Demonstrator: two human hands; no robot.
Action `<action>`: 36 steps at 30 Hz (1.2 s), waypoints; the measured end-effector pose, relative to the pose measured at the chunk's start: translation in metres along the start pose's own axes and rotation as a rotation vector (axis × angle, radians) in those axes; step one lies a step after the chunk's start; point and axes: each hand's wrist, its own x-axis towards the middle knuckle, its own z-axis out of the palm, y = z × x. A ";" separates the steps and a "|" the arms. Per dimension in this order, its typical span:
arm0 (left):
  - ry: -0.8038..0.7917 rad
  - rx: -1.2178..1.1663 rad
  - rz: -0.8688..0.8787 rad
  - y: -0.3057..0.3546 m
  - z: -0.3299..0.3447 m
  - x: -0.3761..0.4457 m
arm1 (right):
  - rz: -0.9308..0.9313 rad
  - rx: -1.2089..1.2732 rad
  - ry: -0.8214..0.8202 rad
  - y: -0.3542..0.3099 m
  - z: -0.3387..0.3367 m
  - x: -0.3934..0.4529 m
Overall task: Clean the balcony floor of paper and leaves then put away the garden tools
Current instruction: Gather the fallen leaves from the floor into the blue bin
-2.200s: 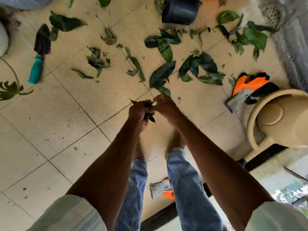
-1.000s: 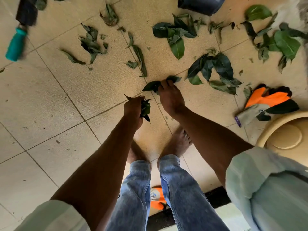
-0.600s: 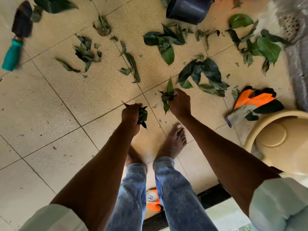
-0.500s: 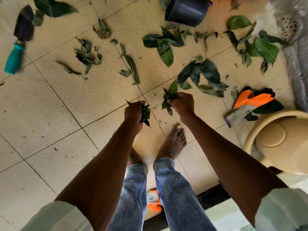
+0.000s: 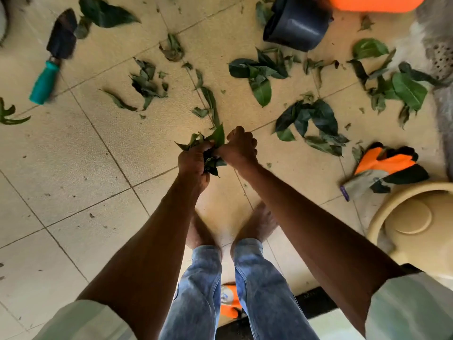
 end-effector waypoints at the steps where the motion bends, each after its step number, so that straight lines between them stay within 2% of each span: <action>1: 0.041 -0.038 0.019 0.005 -0.005 0.002 | 0.008 0.060 -0.108 -0.007 -0.004 0.003; 3: 0.095 -0.134 0.042 0.016 -0.019 0.012 | -0.016 0.236 -0.263 -0.014 -0.011 0.015; 4: 0.104 -0.179 0.048 0.021 -0.025 0.017 | -0.083 0.230 -0.225 -0.016 -0.014 0.021; 6: 0.105 -0.223 0.062 0.028 -0.035 0.026 | -0.306 -0.088 0.026 -0.019 -0.016 0.037; 7: 0.098 -0.224 0.064 0.030 -0.038 0.030 | -0.428 -0.272 0.102 -0.019 -0.014 0.046; 10: 0.094 -0.213 0.044 0.033 -0.042 0.036 | -0.622 -0.634 0.081 -0.023 -0.004 0.070; 13: 0.091 -0.198 0.014 0.031 -0.045 0.041 | -0.644 -0.825 0.040 -0.028 0.005 0.085; 16: 0.097 -0.188 -0.007 0.027 -0.047 0.045 | -0.712 -0.786 0.049 -0.020 0.011 0.083; 20: 0.086 -0.197 -0.032 0.024 -0.051 0.044 | -0.799 -0.822 0.139 0.010 0.011 0.071; 25: 0.094 -0.168 -0.044 0.026 -0.056 0.039 | -0.738 -0.837 0.158 0.022 0.004 0.059; 31: 0.086 -0.159 -0.024 0.031 -0.063 0.038 | -0.704 -0.624 0.180 0.004 0.006 0.050; 36: 0.112 -0.217 -0.039 0.028 -0.070 0.035 | -0.607 -0.499 0.053 -0.040 0.033 0.053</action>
